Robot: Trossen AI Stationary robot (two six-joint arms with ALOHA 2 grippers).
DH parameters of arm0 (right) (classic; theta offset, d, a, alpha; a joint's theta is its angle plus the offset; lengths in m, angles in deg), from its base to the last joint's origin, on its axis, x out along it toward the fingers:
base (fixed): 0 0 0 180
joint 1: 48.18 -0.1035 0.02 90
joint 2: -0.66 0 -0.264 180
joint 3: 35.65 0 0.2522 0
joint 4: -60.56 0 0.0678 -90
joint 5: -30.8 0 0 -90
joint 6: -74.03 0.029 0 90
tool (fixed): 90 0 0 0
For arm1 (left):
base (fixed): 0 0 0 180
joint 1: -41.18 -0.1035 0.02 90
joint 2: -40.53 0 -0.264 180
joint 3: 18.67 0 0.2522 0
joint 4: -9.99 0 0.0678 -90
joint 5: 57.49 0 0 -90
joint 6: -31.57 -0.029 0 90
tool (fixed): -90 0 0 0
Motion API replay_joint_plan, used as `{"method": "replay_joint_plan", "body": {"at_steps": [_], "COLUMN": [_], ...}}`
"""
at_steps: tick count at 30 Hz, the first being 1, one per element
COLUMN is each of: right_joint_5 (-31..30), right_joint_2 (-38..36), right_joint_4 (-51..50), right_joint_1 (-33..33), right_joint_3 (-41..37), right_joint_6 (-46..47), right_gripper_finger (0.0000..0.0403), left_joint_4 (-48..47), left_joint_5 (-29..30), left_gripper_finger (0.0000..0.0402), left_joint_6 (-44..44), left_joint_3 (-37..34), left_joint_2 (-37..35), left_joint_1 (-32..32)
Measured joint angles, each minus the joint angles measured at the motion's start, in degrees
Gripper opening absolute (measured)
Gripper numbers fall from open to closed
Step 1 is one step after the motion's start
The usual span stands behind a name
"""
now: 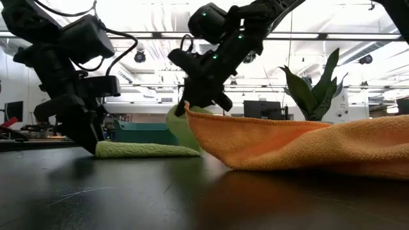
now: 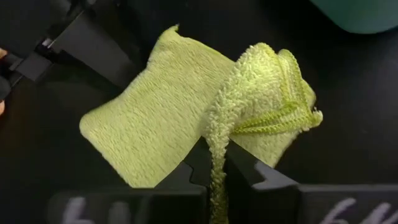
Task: Fold microfiber towels
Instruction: Fold the green microfiber cloth
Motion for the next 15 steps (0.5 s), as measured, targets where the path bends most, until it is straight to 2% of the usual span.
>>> {"method": "replay_joint_plan", "body": {"at_steps": [9,15], "right_joint_5": [1.37,2.52], "right_joint_2": [6.37,9.66], "right_joint_4": [6.64,7.37], "right_joint_1": [-0.36,-0.59], "right_joint_3": [4.15,7.25], "right_joint_6": [0.8,0.44], "right_gripper_finger": [0.0012,0.0012], "left_joint_4": [0.03,0.15], "left_joint_5": [-0.02,-0.04], "left_gripper_finger": [0.0163,0.0163], "left_joint_6": [-0.01,-0.02], "left_joint_3": [-0.02,-0.07], "left_joint_2": [-0.23,-0.23], "left_joint_1": [-0.02,-0.02]}}
